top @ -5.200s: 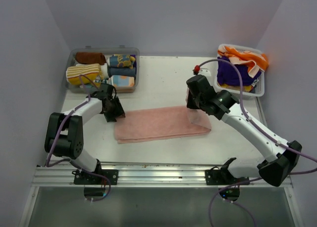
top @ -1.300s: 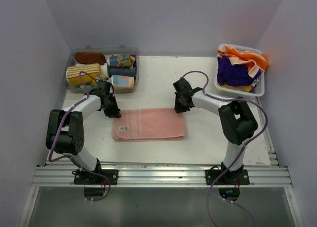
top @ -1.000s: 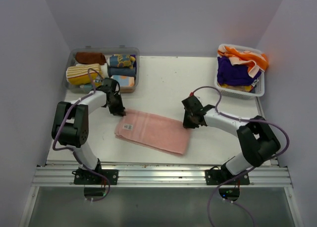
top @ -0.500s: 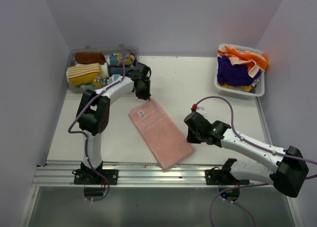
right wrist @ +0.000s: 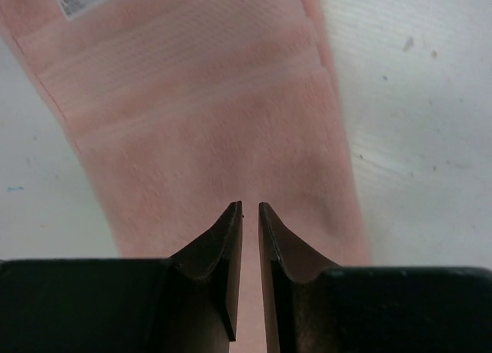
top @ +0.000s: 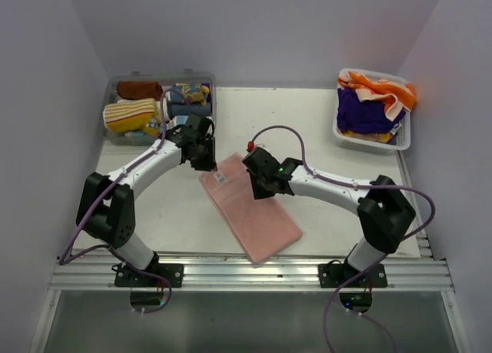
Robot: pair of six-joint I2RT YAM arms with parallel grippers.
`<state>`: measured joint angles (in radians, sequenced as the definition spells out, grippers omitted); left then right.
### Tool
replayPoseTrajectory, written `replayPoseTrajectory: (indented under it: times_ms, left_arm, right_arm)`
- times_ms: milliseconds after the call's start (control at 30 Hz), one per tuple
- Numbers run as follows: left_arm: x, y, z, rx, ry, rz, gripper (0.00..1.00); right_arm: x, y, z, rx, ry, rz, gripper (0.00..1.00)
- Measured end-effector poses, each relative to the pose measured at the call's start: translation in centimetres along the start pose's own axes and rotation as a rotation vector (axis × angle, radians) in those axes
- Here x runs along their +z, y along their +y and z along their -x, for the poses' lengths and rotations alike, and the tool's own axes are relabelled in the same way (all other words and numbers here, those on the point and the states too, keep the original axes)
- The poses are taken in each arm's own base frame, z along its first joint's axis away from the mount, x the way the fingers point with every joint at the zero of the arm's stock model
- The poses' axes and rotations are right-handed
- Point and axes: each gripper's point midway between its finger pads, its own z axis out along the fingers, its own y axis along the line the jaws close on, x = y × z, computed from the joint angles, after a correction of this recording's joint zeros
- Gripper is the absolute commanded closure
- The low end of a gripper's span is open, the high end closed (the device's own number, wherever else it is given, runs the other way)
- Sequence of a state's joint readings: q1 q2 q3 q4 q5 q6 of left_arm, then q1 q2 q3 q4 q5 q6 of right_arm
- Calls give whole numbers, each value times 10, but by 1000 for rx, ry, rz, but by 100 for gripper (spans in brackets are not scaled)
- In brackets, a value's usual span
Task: Roll the towels
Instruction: Fold the towel
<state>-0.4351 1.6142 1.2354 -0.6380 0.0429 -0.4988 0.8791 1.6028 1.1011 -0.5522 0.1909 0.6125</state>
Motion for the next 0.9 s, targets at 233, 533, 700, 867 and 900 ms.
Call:
replayPoseTrajectory:
  times_ms: [233, 533, 700, 867, 900]
  left_arm:
    - [16, 20, -48, -24, 121, 42, 74]
    - [74, 20, -61, -29, 220, 39, 77]
    - [101, -10, -14, -13, 175, -13, 76]
    - [123, -34, 32, 13, 103, -42, 76]
    - [123, -37, 41, 17, 86, -43, 75]
  right_arm:
    - [47, 32, 34, -78, -2, 13, 81]
    - [83, -18, 47, 83, 48, -43, 81]
    - [81, -44, 55, 180, 20, -121, 80]
    - [82, -52, 58, 272, 12, -156, 80]
    - [82, -53, 59, 293, 12, -159, 80]
